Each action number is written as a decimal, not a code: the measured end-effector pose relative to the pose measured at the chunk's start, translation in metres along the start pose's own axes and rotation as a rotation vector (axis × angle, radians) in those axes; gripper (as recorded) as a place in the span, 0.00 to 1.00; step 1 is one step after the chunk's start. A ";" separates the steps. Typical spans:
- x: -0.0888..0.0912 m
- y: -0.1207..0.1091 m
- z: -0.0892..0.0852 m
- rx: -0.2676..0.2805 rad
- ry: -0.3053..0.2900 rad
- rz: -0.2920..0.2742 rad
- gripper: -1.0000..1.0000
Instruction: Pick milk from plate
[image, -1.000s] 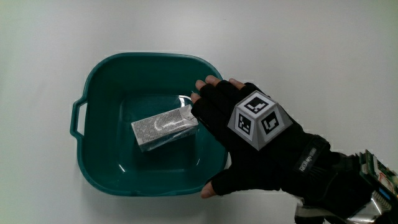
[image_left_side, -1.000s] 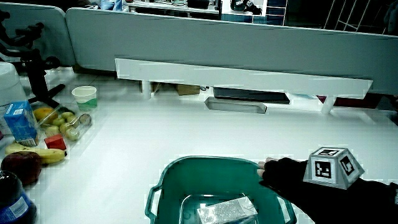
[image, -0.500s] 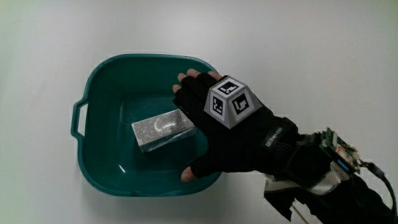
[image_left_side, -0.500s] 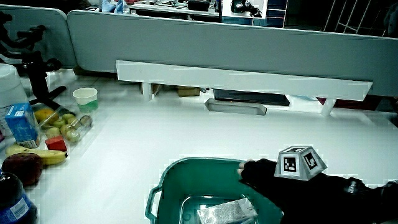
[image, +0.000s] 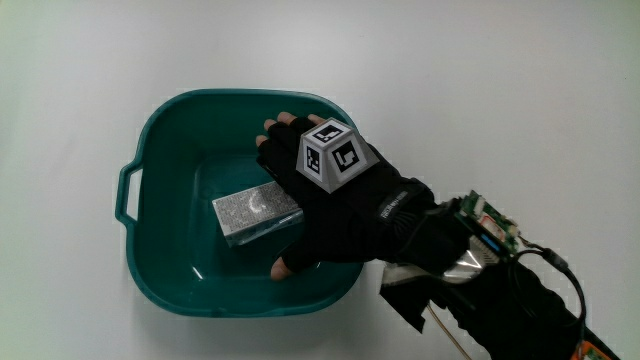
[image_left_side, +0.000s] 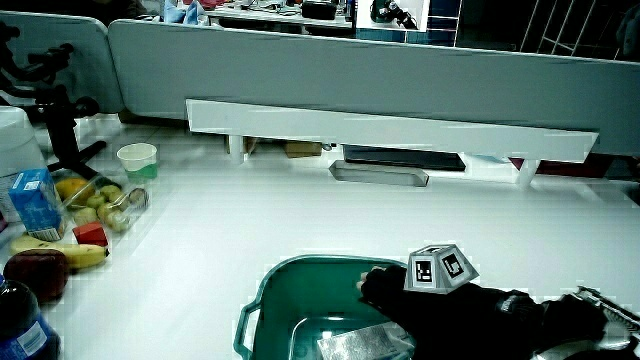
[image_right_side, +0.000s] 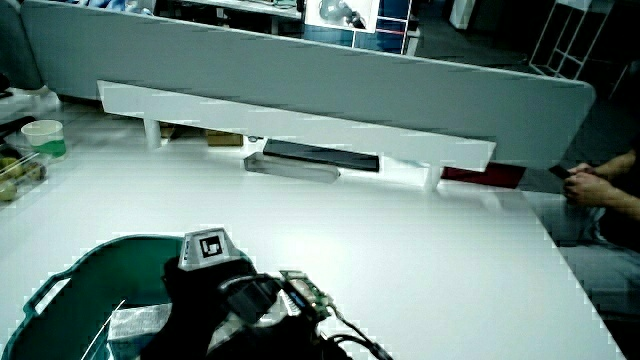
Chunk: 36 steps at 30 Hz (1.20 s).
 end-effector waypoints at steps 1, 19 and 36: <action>0.000 0.003 -0.001 -0.002 0.006 0.000 0.50; -0.003 0.023 -0.003 0.015 0.024 0.019 0.54; 0.000 0.020 -0.002 0.129 0.048 0.067 0.70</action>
